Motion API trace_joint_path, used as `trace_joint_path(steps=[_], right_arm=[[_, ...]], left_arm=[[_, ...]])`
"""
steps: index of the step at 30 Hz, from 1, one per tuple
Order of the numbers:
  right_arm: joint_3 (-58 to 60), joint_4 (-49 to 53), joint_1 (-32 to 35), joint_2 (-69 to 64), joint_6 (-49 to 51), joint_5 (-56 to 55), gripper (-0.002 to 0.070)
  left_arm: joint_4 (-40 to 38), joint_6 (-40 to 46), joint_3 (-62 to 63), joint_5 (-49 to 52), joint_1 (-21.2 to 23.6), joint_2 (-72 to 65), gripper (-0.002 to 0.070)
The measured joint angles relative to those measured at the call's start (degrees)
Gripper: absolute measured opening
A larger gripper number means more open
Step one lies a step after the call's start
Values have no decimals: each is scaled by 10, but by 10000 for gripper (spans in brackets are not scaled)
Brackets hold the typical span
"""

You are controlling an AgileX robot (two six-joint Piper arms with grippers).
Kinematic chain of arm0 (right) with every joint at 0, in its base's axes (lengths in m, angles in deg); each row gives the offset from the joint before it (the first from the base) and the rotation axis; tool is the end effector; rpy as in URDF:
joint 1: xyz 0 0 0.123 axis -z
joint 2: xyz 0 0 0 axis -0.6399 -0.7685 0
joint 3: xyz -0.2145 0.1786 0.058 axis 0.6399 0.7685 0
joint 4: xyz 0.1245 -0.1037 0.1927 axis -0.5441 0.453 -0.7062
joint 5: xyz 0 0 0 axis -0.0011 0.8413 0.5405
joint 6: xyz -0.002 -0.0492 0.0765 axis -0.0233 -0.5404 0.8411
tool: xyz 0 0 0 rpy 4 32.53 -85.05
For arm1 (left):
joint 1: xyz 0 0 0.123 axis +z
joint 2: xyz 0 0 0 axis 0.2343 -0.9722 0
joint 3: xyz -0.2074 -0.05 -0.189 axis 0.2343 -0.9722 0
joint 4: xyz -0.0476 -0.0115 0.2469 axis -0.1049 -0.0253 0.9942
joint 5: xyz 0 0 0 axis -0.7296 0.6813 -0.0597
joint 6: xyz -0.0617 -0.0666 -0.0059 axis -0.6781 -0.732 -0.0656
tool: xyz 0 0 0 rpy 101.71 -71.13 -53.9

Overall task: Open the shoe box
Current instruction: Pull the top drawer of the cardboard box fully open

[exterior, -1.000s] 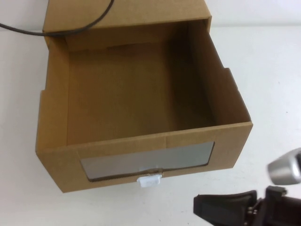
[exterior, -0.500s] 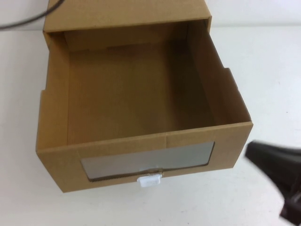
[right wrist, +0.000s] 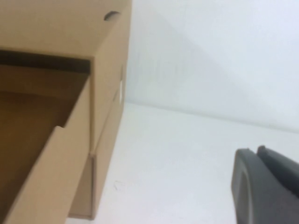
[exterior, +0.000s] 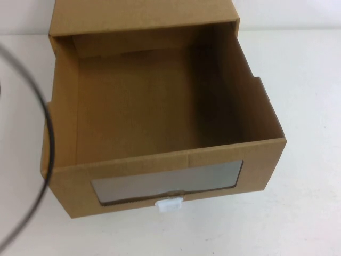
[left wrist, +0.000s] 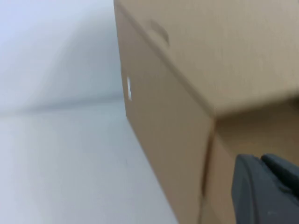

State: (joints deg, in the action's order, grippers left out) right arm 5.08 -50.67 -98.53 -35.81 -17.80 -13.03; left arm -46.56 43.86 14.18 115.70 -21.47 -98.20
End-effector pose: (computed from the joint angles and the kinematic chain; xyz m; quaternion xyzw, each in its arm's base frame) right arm 0.1178 0.0673 0.3652 -0.1015 0.7296 0.0508 0.6744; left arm 0.1686 -0.0329 0.4131 0.1561 0.7738 -0.0278 0.6133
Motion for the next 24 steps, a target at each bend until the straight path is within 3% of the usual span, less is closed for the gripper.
trace_joint_path(steps=[9,24], right_arm=[[0,0,0,0,-4,-2,-18],[0,0,0,-34,-51,123,-18]], left_arm=[[-9,-3,-167,-1,0,134,-6],[-11,-4,-181,100,0,150,-6]])
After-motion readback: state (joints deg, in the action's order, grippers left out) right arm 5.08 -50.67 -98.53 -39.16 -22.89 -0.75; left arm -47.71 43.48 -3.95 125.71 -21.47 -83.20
